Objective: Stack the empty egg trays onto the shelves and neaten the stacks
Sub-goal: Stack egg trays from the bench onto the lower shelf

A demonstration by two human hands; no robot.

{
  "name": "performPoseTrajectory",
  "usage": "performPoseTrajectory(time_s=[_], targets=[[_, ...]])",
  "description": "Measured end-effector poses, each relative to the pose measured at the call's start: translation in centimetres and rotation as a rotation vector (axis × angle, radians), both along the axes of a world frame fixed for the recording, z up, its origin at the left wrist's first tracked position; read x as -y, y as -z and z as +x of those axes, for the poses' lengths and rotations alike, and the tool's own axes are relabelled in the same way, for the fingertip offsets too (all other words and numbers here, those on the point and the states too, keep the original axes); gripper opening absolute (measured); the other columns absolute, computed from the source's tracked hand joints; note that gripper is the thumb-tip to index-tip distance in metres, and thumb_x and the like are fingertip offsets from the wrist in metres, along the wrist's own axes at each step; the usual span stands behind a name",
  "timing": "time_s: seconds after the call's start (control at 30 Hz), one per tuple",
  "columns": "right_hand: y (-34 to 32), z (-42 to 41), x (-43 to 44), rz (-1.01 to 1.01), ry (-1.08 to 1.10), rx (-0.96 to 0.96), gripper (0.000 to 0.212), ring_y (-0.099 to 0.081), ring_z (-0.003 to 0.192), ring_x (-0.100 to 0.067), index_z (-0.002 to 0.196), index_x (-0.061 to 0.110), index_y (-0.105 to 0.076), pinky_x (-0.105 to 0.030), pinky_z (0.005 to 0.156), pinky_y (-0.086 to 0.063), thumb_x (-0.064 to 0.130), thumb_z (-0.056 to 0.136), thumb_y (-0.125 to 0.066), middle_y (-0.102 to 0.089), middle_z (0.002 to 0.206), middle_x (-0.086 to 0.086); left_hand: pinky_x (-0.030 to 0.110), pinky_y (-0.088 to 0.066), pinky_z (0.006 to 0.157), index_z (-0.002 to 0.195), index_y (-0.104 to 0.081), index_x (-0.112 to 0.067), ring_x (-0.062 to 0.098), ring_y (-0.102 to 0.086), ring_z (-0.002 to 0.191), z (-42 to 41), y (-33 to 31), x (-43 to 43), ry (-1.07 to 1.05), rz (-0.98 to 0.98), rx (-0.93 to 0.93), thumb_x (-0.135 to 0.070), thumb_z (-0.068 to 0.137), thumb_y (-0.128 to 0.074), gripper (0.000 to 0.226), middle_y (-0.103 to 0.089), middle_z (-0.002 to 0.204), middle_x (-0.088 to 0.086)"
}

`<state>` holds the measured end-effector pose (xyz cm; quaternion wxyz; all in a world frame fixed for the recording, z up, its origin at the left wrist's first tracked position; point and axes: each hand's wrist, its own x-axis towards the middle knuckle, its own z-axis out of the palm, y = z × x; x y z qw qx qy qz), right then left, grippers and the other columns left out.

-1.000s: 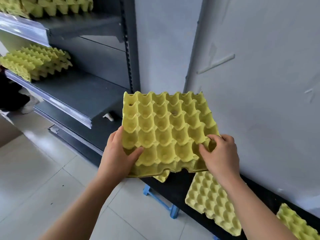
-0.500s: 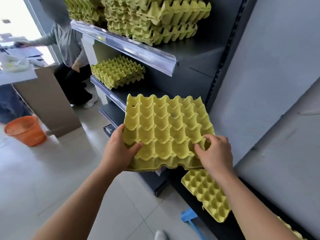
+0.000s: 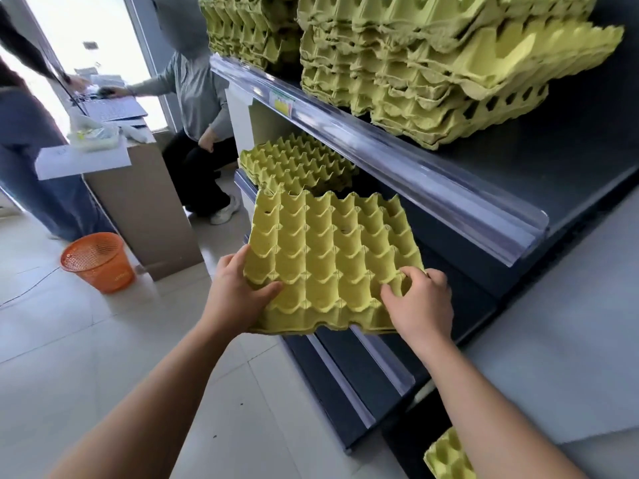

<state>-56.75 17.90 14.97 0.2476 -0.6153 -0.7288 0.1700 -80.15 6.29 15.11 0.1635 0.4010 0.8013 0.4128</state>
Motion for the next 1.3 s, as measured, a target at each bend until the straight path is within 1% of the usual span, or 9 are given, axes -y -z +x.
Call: performPoseTrajectory(time_s=[0.2,0.4,0.5,0.63,0.77,0.9,1.0,1.1,1.3], targets=[[0.4,-7.4,-4.1,-0.003,0.015,0.008,0.043,-0.047,0.105,-0.028,0.119,0.021,-0.059,-0.04,0.084,-0.048,0.04,0.081,-0.064,-0.046,0.123,-0.008,0.022,-0.034,0.088,0.142,-0.042,-0.03,0.007,-0.045,0.104,-7.8,0.9,-5.2,0.015,0.022,-0.009,-0.031,0.076,-0.078,0.075,-0.046,0.124,-0.003],[0.3,-16.5,-7.2,0.008,0.112,0.021,0.043,-0.048,0.103,-0.027,0.12,0.021,-0.058,-0.042,0.082,-0.05,0.041,0.082,-0.064,-0.046,0.124,-0.008,0.027,-0.04,0.092,0.14,-0.042,-0.031,0.014,-0.051,0.116,-18.1,1.2,-11.1,0.103,0.005,-0.049,-0.038,0.075,-0.076,0.074,-0.05,0.128,-0.005],[-0.1,-21.0,-8.2,0.008,0.184,0.024,0.044,-0.048,0.103,-0.027,0.12,0.021,-0.058,-0.042,0.081,-0.05,0.041,0.082,-0.064,-0.045,0.125,-0.008,0.038,-0.047,0.097,0.131,-0.05,-0.032,0.016,-0.057,0.112,-23.6,1.0,-13.8,0.172,-0.014,-0.05,-0.048,0.068,-0.075,0.07,-0.058,0.121,-0.005],[-0.7,-26.0,-9.7,0.015,0.269,0.029,0.045,-0.048,0.106,-0.028,0.121,0.022,-0.058,-0.041,0.082,-0.049,0.041,0.081,-0.064,-0.045,0.128,-0.009,0.04,-0.049,0.094,0.124,-0.057,-0.027,0.016,-0.058,0.107,-29.0,0.8,-17.2,0.223,-0.026,-0.05,-0.058,0.061,-0.072,0.071,-0.063,0.11,-0.004],[-1.2,-29.5,-11.6,0.013,0.331,0.035,0.046,-0.047,0.108,-0.028,0.123,0.022,-0.057,-0.038,0.084,-0.047,0.041,0.082,-0.064,-0.045,0.128,-0.009,0.042,-0.051,0.09,0.119,-0.061,-0.026,0.019,-0.06,0.102,-32.7,0.6,-20.8,0.292,-0.03,-0.038,-0.061,0.059,-0.066,0.069,-0.064,0.108,-0.004],[-1.2,-32.2,-14.2,0.005,0.375,0.052,0.045,-0.047,0.108,-0.027,0.124,0.023,-0.057,-0.033,0.081,-0.044,0.04,0.083,-0.063,-0.045,0.127,-0.009,0.041,-0.047,0.098,0.133,-0.053,-0.022,0.02,-0.058,0.111,-35.3,0.7,-24.8,0.306,-0.028,-0.002,-0.051,0.069,-0.076,0.074,-0.056,0.126,0.0],[-0.8,-33.7,-16.0,-0.011,0.394,0.031,0.044,-0.046,0.111,-0.028,0.124,0.023,-0.057,-0.035,0.084,-0.046,0.038,0.084,-0.063,-0.043,0.13,-0.009,0.036,-0.047,0.095,0.133,-0.052,-0.022,0.019,-0.059,0.109,-36.6,0.8,-27.6,0.335,-0.005,0.048,-0.039,0.074,-0.078,0.066,-0.058,0.126,0.0],[-0.3,-35.1,-18.4,-0.02,0.421,0.022,0.042,-0.044,0.114,-0.028,0.124,0.024,-0.057,-0.036,0.087,-0.045,0.037,0.085,-0.062,-0.042,0.131,-0.009,0.029,-0.045,0.09,0.136,-0.051,-0.023,0.017,-0.06,0.106,-38.0,1.0,-30.8,0.367,-0.005,0.05,-0.039,0.076,-0.075,0.067,-0.061,0.123,-0.001],[0.7,-37.3,-21.8,-0.049,0.473,0.036,0.044,-0.043,0.117,-0.031,0.127,0.024,-0.055,-0.036,0.089,-0.042,0.038,0.085,-0.061,-0.042,0.132,-0.011,0.038,-0.048,0.097,0.141,-0.043,-0.022,0.016,-0.059,0.11,-39.9,1.3,-35.3,0.466,-0.005,0.124,-0.044,0.078,-0.073,0.073,-0.057,0.126,-0.005]])
